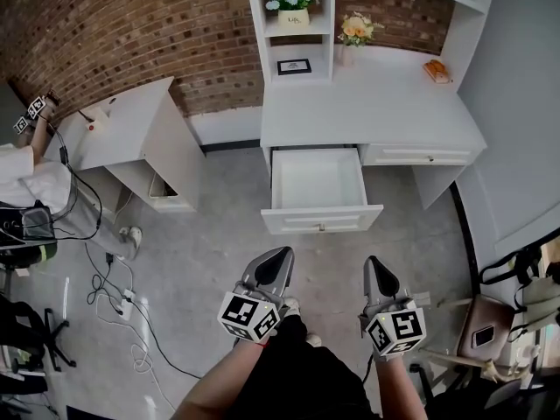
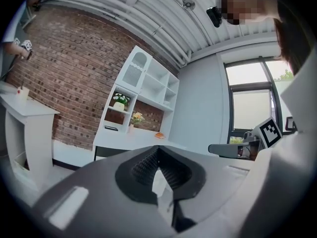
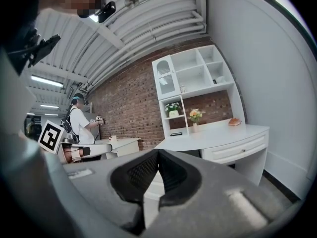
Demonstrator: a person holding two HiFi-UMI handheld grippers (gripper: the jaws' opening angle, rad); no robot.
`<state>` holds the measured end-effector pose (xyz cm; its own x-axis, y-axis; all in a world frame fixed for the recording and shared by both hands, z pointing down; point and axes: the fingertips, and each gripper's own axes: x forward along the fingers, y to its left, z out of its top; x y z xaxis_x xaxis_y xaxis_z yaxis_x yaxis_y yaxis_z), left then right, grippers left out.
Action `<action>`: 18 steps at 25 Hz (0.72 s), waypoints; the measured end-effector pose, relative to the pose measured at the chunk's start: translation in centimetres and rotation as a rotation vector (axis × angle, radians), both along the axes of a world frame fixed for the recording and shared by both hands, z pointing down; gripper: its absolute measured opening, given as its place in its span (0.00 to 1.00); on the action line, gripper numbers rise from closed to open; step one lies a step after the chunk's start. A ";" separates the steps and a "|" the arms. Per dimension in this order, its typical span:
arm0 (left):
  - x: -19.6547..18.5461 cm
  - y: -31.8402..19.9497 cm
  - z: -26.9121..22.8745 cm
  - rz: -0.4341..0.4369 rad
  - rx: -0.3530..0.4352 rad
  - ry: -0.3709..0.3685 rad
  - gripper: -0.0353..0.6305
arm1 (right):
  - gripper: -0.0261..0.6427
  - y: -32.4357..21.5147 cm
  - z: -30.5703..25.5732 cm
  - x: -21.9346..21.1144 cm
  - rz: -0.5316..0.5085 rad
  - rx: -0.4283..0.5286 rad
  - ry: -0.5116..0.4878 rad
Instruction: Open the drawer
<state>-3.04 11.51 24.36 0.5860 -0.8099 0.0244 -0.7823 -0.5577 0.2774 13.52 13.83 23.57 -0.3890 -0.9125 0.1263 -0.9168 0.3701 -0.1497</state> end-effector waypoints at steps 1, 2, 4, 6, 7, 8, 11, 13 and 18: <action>-0.3 0.2 -0.2 -0.006 -0.005 0.002 0.06 | 0.04 0.2 -0.4 -0.1 -0.004 -0.001 -0.002; -0.5 0.4 -0.5 -0.011 -0.007 0.002 0.06 | 0.04 0.4 -0.8 -0.1 -0.011 -0.001 -0.006; -0.7 0.8 -1.2 -0.019 -0.005 0.004 0.06 | 0.04 0.8 -1.2 0.0 -0.028 -0.001 -0.015; -0.7 1.2 -1.7 -0.028 -0.003 0.012 0.06 | 0.04 1.3 -1.5 0.4 -0.041 0.000 -0.011; -0.6 1.6 -2.0 -0.031 -0.003 0.018 0.06 | 0.04 1.6 -1.7 0.5 -0.045 0.001 -0.004; -0.6 1.9 -2.2 -0.032 -0.004 0.025 0.06 | 0.04 2.0 -2.0 0.6 -0.049 0.003 0.003; -0.7 3.0 -2.8 -0.036 -0.004 0.039 0.06 | 0.04 2.9 -2.8 0.5 -0.063 0.007 0.015; -1.0 3.5 -3.2 -0.041 -0.004 0.044 0.06 | 0.04 3.3 -3.5 0.2 -0.079 0.014 0.022; -1.4 4.7 -4.4 -0.045 0.009 0.020 0.06 | 0.04 4.1 -4.5 -0.3 -0.105 0.018 0.034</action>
